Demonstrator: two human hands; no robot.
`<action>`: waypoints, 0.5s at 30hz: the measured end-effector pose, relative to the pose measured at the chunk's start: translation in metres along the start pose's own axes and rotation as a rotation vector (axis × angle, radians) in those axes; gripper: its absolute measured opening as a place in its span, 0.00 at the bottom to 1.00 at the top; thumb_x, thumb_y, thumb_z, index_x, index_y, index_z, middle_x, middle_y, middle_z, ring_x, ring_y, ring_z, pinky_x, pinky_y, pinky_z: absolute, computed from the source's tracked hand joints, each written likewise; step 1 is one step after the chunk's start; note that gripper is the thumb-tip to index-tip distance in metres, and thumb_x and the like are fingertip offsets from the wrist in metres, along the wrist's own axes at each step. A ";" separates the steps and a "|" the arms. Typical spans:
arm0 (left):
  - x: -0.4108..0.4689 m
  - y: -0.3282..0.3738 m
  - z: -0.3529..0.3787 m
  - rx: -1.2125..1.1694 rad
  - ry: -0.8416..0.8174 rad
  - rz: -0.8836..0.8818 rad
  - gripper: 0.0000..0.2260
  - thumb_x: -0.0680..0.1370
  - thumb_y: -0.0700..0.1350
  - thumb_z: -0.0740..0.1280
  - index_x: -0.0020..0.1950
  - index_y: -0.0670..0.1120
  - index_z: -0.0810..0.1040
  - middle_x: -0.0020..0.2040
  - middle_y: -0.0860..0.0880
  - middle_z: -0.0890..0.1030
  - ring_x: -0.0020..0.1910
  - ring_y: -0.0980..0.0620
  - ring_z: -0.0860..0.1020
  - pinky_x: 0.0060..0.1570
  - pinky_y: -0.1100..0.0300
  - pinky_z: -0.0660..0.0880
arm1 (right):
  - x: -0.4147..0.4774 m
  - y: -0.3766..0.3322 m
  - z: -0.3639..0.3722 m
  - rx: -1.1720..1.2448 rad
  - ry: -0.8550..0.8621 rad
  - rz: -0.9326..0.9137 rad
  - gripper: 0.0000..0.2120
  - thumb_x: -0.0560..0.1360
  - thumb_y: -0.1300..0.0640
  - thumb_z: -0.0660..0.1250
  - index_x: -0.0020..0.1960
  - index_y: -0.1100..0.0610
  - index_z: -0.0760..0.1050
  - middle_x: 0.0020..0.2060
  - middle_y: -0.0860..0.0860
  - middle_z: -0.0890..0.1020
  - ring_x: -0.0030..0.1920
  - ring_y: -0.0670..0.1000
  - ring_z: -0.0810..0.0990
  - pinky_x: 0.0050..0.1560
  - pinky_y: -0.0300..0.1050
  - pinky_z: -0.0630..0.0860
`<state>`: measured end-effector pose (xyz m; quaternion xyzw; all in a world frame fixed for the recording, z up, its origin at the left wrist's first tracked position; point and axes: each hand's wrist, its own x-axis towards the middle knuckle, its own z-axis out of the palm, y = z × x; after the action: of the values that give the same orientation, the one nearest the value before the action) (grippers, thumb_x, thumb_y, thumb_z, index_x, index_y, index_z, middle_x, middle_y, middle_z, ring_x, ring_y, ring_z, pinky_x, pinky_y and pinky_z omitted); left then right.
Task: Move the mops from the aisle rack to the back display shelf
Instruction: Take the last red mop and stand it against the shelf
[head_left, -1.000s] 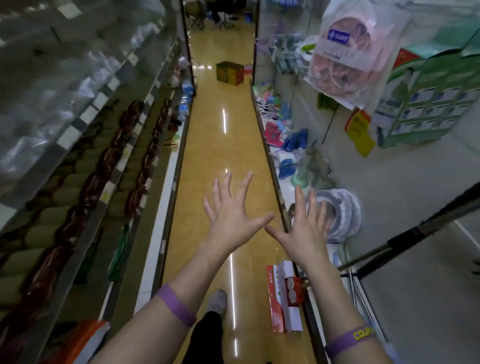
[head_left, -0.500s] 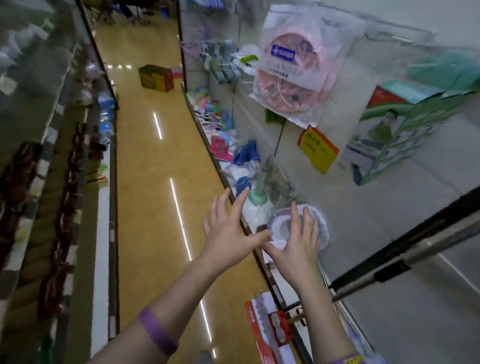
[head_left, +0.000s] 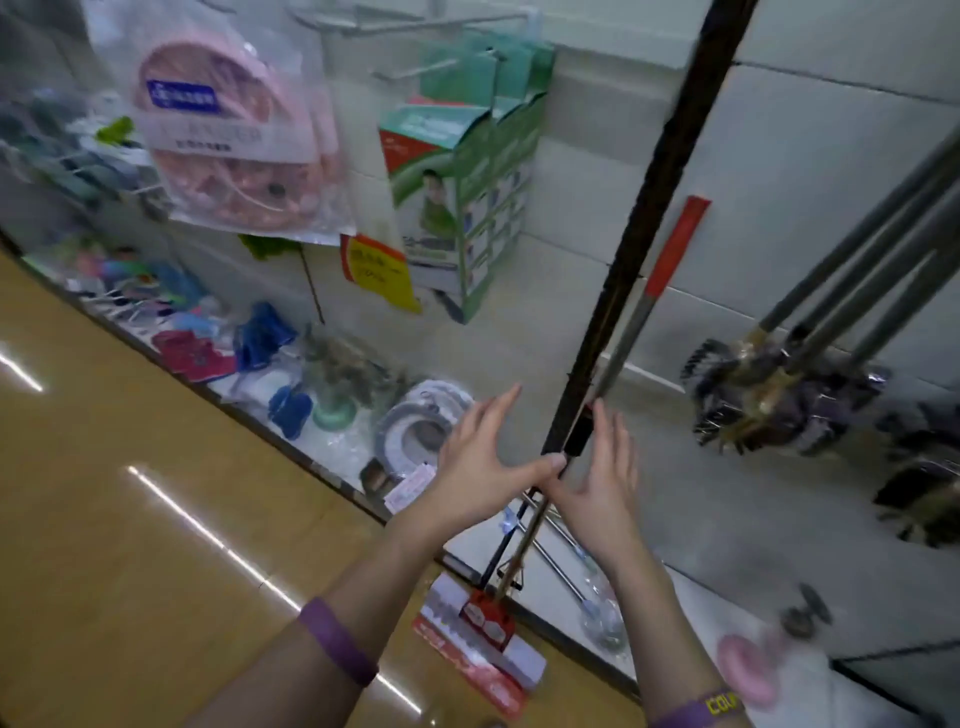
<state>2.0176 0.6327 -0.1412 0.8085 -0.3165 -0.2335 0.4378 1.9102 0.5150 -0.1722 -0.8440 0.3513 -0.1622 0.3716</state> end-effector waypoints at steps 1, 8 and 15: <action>0.007 0.006 0.009 -0.006 -0.027 0.013 0.44 0.62 0.75 0.64 0.76 0.65 0.56 0.76 0.52 0.60 0.76 0.53 0.56 0.74 0.46 0.58 | 0.003 0.007 -0.009 0.007 0.019 0.011 0.45 0.74 0.41 0.69 0.81 0.45 0.45 0.81 0.51 0.46 0.80 0.58 0.43 0.78 0.61 0.47; 0.048 0.030 0.050 0.024 -0.198 0.049 0.43 0.64 0.74 0.65 0.76 0.66 0.55 0.76 0.53 0.61 0.76 0.52 0.59 0.74 0.49 0.59 | 0.021 0.048 -0.043 0.042 0.057 0.132 0.47 0.73 0.37 0.68 0.81 0.43 0.43 0.81 0.48 0.44 0.80 0.55 0.42 0.78 0.63 0.47; 0.110 0.046 0.056 -0.218 -0.267 -0.071 0.36 0.74 0.64 0.68 0.78 0.57 0.59 0.77 0.49 0.62 0.76 0.52 0.60 0.74 0.49 0.60 | 0.067 0.054 -0.034 0.225 0.036 0.248 0.50 0.71 0.36 0.72 0.81 0.45 0.45 0.81 0.48 0.49 0.80 0.51 0.47 0.79 0.57 0.51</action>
<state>2.0428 0.5034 -0.1417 0.7287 -0.3158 -0.3871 0.4684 1.9134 0.4236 -0.1888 -0.7441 0.4389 -0.1685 0.4747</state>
